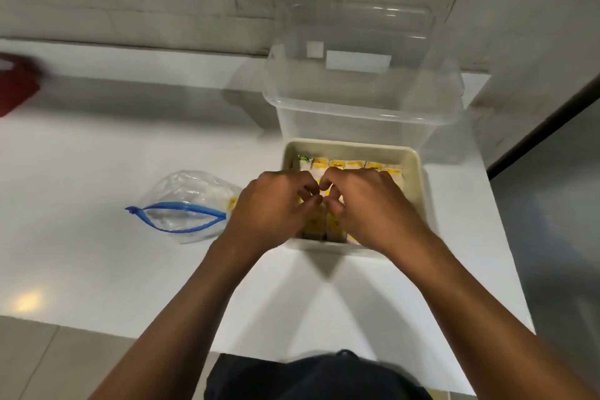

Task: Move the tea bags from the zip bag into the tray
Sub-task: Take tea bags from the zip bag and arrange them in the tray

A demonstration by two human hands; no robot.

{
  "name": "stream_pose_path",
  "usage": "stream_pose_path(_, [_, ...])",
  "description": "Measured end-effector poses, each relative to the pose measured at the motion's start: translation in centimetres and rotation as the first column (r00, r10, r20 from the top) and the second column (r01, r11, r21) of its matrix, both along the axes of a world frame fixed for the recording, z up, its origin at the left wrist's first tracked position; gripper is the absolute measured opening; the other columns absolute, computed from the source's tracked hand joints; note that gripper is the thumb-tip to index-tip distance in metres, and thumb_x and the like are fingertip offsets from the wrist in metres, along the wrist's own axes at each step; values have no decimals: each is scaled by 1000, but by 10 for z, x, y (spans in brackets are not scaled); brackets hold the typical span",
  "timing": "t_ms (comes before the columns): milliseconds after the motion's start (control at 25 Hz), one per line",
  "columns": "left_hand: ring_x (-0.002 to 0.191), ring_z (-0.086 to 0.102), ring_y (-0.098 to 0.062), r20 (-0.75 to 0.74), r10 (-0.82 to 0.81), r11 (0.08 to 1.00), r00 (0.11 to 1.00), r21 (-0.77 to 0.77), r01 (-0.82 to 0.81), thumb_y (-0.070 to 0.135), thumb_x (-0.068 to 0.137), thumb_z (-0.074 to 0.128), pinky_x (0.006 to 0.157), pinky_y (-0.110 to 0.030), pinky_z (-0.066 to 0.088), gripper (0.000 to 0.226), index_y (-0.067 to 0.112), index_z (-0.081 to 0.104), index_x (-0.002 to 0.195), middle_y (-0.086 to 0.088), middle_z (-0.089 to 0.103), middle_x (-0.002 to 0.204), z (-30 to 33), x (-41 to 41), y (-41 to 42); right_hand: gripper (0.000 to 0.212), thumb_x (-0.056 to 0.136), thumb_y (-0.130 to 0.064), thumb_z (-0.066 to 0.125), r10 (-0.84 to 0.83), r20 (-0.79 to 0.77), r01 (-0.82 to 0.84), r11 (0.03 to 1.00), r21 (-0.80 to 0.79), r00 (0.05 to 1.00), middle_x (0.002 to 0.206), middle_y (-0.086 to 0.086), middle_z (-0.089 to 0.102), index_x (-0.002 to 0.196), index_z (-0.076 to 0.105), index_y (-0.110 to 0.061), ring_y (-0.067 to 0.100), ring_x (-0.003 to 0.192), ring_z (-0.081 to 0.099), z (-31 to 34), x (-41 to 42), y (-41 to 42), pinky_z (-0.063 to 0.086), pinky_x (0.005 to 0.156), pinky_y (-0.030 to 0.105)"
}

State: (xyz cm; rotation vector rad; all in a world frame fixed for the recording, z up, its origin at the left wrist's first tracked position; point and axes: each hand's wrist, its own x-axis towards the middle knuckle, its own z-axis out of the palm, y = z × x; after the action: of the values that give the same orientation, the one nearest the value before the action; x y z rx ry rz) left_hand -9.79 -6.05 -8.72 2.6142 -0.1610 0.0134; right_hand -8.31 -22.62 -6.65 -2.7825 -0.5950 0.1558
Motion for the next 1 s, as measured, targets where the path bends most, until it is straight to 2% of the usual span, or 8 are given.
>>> stream_pose_path(200, [68,57,0,60,149,989,987,-16,-148,34,88,65,65,-23,46,6,32,70,85,18,69,81,-2,-47,76,19,92,-24,55,131,-94,-108,970,219,987,97,-2,68,110,60,-25,25,94,62,-11,-25,79,51,73,37])
stream_pose_path(360, [73,68,-12,93,285,958,954,-56,-280,16,90,65,67,-31,54,12,25,73,90,10,72,81,-21,-77,133,31,95,-17,49,203,-156,-147,939,312,967,117,2,66,124,60,-23,25,108,60,-29,-46,147,49,89,34])
stream_pose_path(440, [78,69,-23,59,316,947,947,49,-319,3,90,60,72,-31,53,24,20,73,102,1,74,91,-39,-77,154,45,96,-10,47,223,-200,-149,933,327,954,133,5,59,138,53,-22,24,120,55,-35,-54,178,45,100,33])
stream_pose_path(600, [93,68,-22,-71,263,943,962,231,-240,5,89,55,78,-25,51,36,19,64,122,-2,69,114,-75,-67,194,50,99,-10,43,215,-369,-103,948,300,904,148,8,46,149,37,-11,26,132,48,-55,-56,227,39,106,30])
stream_pose_path(720, [97,64,-25,-142,114,928,983,369,-55,7,87,50,73,-33,48,41,23,60,124,3,63,118,-84,-72,203,57,99,-6,42,127,-377,-29,966,255,917,160,14,24,153,24,-3,28,148,23,-80,-44,243,25,116,29])
stream_pose_path(800, [102,57,-24,-200,59,938,978,347,15,5,89,46,78,-32,46,40,18,58,124,1,60,116,-84,-79,193,66,97,-5,45,26,-352,57,974,222,936,164,14,8,156,14,-2,26,153,4,-97,-34,251,13,123,33])
stream_pose_path(920, [120,46,-24,-278,71,948,958,318,22,4,94,47,94,-32,45,44,10,50,137,-2,51,135,-84,-84,179,67,95,-14,46,-51,-211,50,999,-8,976,159,17,25,155,18,-3,33,148,18,-113,-22,256,19,120,39])
stream_pose_path(1000, [124,43,-27,-318,79,941,945,337,35,2,93,47,92,-33,47,45,8,49,137,-2,46,140,-85,-82,178,56,95,-19,44,-65,-186,29,981,-193,980,146,13,44,149,33,-7,35,137,34,-110,-15,257,29,110,42])
